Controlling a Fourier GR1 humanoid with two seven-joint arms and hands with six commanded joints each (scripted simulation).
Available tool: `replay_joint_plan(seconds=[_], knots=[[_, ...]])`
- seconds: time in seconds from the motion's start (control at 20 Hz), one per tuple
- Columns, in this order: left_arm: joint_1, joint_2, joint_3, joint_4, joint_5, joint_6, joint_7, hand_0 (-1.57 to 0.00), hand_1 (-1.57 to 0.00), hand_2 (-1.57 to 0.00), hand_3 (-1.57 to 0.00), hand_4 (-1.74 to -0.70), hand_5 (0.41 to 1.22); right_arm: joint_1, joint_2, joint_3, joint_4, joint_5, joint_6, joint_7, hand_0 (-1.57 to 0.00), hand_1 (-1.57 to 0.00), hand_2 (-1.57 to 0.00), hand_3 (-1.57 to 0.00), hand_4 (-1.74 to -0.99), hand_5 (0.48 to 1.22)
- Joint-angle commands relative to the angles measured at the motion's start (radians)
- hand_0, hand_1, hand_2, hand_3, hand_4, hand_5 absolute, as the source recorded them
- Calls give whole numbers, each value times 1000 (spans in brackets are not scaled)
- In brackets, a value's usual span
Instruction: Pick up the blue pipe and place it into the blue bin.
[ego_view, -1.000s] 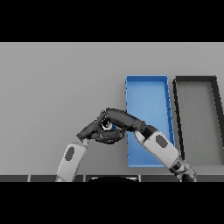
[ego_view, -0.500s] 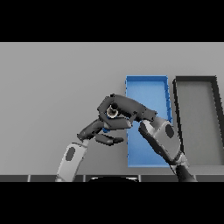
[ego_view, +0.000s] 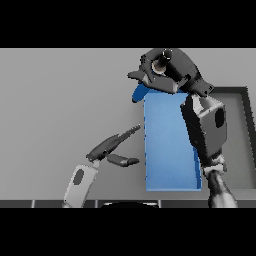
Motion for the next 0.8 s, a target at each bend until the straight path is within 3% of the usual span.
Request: replay_joint_plan(seconds=[0.0,0.2,0.45,0.6,0.75], knots=[[-3,-3,0,-6,3,1,0,0,0,0,0,-890,415,10,-14,-24,20,15,6,-4,-1571,-1571,-1571,-1571,-1741,1221],[-10,7,4,-4,-12,12,-12,1,1,1,1,-874,413,76,-66,-110,99,82,64,-4,-1571,-1571,-1571,-1571,-1741,1221],[-8,-4,-13,3,-23,14,-13,1,1,1,1,-866,420,266,-49,-158,54,135,76,31,-1571,-1571,-1571,-1571,-1741,1221],[22,-8,-22,-14,-22,18,-16,1,1,1,1,-877,422,401,-67,-123,20,151,54,30,-1571,-1571,-1571,-1571,-1741,1221],[35,2,-14,-32,-6,9,-13,1,1,1,1,-880,427,522,-114,-56,-7,126,-31,31,-1571,-1571,-1571,-1571,-1741,1221]])
